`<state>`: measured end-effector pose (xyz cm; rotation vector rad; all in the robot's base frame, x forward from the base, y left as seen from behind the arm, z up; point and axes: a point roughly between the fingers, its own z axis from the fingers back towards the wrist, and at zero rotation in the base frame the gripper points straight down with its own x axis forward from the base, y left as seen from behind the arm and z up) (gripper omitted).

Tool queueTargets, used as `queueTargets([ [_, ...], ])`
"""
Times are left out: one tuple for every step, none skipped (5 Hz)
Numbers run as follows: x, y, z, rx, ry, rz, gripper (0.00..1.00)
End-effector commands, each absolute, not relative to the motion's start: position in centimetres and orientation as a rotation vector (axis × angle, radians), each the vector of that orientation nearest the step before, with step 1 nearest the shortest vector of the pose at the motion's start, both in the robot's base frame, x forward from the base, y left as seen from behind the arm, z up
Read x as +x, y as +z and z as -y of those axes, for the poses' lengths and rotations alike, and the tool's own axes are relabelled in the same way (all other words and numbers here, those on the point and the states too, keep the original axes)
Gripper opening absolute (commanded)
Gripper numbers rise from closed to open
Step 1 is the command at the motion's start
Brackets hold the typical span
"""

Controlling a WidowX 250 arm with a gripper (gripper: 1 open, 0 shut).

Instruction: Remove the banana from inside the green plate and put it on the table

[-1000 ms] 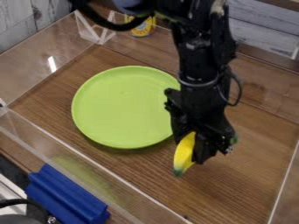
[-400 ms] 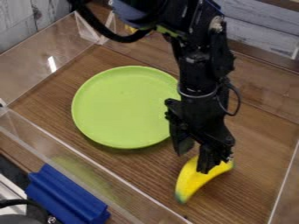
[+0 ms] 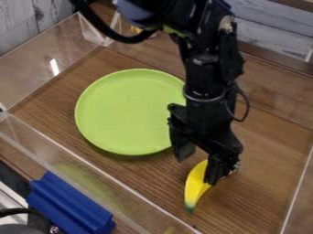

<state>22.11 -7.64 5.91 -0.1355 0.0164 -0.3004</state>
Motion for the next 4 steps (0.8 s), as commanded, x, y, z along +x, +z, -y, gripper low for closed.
queueTargets([
  [23.1,8.1,7.5,-0.133,-0.290,0.046,1.00],
  [23.4,9.0,7.2,-0.127,-0.280,0.051,1.00],
  [23.8,10.0,6.8,-0.127,-0.258,0.064,1.00],
  [24.3,11.3,6.1,-0.121,-0.216,0.085,1.00],
])
